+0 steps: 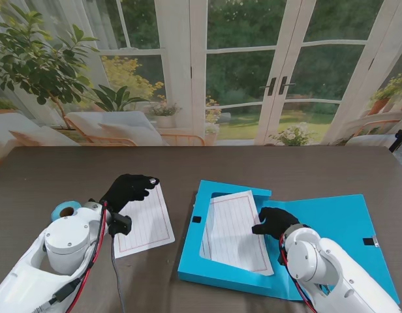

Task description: Peel a label from the label roll, stick it on the side of the file box and file the documents

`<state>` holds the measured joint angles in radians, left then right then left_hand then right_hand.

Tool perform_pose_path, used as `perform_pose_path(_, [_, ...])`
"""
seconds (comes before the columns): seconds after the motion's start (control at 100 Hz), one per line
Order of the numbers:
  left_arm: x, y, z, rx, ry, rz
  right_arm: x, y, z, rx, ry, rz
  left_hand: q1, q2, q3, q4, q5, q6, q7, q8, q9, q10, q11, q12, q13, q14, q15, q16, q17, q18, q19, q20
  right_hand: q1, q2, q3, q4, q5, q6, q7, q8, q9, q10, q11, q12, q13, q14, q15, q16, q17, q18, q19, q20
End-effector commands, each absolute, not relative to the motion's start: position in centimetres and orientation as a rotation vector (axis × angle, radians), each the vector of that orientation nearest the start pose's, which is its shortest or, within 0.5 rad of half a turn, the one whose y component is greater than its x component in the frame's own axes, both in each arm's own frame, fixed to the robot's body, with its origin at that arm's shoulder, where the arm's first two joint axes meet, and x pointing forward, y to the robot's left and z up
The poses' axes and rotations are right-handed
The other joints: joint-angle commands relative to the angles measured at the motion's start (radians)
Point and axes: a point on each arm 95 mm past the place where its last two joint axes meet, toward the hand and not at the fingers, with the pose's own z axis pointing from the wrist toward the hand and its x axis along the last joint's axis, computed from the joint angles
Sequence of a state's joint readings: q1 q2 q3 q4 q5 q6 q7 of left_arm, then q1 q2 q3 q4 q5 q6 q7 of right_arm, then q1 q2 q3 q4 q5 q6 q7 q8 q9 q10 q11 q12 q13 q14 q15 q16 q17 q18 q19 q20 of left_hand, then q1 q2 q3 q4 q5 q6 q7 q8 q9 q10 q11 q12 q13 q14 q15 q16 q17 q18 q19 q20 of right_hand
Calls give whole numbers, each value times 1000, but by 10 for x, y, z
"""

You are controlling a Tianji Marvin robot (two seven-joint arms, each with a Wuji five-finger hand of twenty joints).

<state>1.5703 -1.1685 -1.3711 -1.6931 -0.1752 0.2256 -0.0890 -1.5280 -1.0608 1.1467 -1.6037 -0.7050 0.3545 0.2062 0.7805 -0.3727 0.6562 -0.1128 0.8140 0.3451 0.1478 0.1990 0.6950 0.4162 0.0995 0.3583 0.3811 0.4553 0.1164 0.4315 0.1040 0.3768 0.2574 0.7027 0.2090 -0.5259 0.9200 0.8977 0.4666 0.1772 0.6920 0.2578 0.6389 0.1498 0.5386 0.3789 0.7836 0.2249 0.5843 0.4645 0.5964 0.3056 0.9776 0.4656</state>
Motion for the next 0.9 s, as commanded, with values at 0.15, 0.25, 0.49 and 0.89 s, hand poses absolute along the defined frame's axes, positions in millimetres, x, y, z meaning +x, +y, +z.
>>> perform_pose_path(0.15, [414,17,-292,-2413,612,-2004,396,-8,-358,1815,1467,1200,3,26,-27,31,18,-13,1,2,9,4,8,8,0,-1,-6,13,9,-33,-18,17,-21,40,-17,-26,69,-18,23,-3,73,21,16,-16,49,23,15,-2,-361,5,-3,20])
perform_pose_path(0.25, [414,18,-291,-2414,613,-2003,395,-6,-359,1835,1481,1193,2,27,-28,31,19,-15,1,2,10,2,8,9,0,-1,-6,13,9,-34,-18,17,-23,47,-21,-26,77,-17,19,-6,85,21,11,-16,59,24,13,-3,-357,5,0,19])
perform_pose_path(0.49, [414,18,-291,-2417,611,-2002,395,-4,-358,1841,1468,1213,4,30,-32,31,18,-13,0,2,8,2,7,9,1,-2,-6,15,10,-35,-18,18,-21,60,-25,-24,65,-21,10,-9,81,23,2,-14,60,21,8,-3,-358,6,3,15])
perform_pose_path(0.89, [413,19,-291,-2422,612,-1989,401,1,-352,1765,1441,1235,3,38,-46,31,14,-16,-2,1,6,3,7,9,-3,-1,-7,15,6,-34,-19,20,-34,91,-37,-27,-5,-18,10,-9,10,24,11,-10,25,15,15,1,-369,-1,9,13])
